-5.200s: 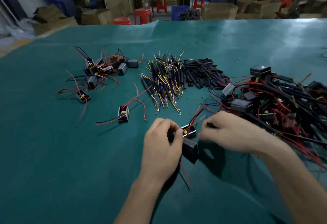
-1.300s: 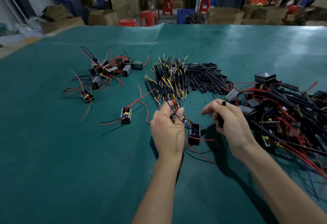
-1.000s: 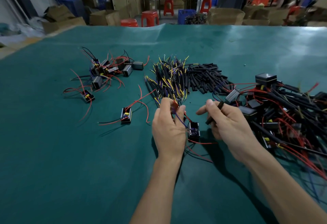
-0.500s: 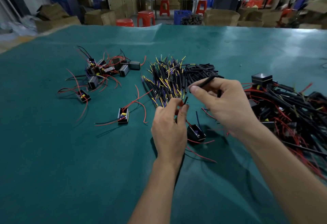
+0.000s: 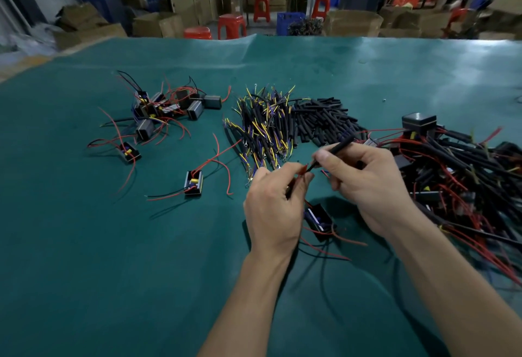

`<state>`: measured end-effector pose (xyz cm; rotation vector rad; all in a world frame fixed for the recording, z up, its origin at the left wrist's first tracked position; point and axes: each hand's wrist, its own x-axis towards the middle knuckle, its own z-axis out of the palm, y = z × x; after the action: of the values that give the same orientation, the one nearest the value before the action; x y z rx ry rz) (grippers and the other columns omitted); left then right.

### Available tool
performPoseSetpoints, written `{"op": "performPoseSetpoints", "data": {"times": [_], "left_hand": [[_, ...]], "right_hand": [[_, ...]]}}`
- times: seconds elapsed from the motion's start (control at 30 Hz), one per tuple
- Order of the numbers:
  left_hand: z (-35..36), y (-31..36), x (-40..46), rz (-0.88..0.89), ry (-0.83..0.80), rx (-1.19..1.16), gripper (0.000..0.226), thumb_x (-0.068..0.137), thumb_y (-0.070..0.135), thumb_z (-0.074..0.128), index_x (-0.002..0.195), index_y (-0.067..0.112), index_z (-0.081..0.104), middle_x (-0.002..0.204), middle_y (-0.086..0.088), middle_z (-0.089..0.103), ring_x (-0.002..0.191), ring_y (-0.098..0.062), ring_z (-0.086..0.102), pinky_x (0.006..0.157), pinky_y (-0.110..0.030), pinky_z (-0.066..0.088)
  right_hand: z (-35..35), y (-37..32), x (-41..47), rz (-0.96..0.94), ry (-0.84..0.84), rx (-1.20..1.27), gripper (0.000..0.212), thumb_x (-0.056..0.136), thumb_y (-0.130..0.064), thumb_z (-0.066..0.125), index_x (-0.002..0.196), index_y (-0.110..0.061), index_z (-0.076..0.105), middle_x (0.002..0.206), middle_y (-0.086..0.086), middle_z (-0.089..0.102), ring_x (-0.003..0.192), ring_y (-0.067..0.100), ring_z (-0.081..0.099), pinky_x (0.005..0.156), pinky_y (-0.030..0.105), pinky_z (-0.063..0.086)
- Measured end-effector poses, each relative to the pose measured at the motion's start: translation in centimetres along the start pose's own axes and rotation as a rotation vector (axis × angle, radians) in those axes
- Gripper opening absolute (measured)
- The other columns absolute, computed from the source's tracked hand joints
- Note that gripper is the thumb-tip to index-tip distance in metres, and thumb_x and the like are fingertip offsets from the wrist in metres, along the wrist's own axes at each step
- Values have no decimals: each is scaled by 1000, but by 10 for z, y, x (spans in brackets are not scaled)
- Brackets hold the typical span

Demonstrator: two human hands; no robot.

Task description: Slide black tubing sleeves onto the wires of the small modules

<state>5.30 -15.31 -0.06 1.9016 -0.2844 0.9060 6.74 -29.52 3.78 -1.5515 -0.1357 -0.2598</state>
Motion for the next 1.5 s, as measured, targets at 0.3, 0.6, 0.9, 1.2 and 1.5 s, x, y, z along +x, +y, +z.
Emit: {"op": "performPoseSetpoints", "data": {"times": [0.3,0.6,0.9,1.2,1.5], "left_hand": [[0,0,0,-19,-21,22,10,89,31,72,90,22,74,69,14,59,71,-25,57,57,-42,49],[3,-7,-5,-181,-184,-122,10,88,23,64,95,24,70,81,5,69,77,-17,65,73,-37,54],[0,-3,-6,-349,-270,-207,16,82,7,57,89,21,60,75,2,69,63,-25,60,62,-40,52],[-3,-4,-3,-416,-263,-251,39,83,-9,65,81,30,60,76,5,69,65,-16,63,67,-34,55],[-1,-5,-4,-403,-314,-222,27,82,-4,61,87,23,60,81,-5,69,75,-32,63,72,-45,55]], "right_hand": [[-1,2,-3,-18,-33,-80,12,84,-25,80,80,-14,78,53,-5,58,46,5,44,46,12,34],[-3,10,-2,-17,-39,-203,9,84,-19,82,78,-13,80,52,-8,57,48,6,40,47,15,34],[-6,13,0,-36,-122,-471,18,80,-28,87,68,-20,76,54,-14,64,48,-3,47,51,13,36],[-12,14,2,15,-213,-571,15,84,-30,83,74,-20,78,62,-5,70,55,1,51,57,25,43],[-14,9,1,97,-349,-587,27,87,-28,81,74,-6,73,61,4,62,58,10,47,58,29,41]]}}
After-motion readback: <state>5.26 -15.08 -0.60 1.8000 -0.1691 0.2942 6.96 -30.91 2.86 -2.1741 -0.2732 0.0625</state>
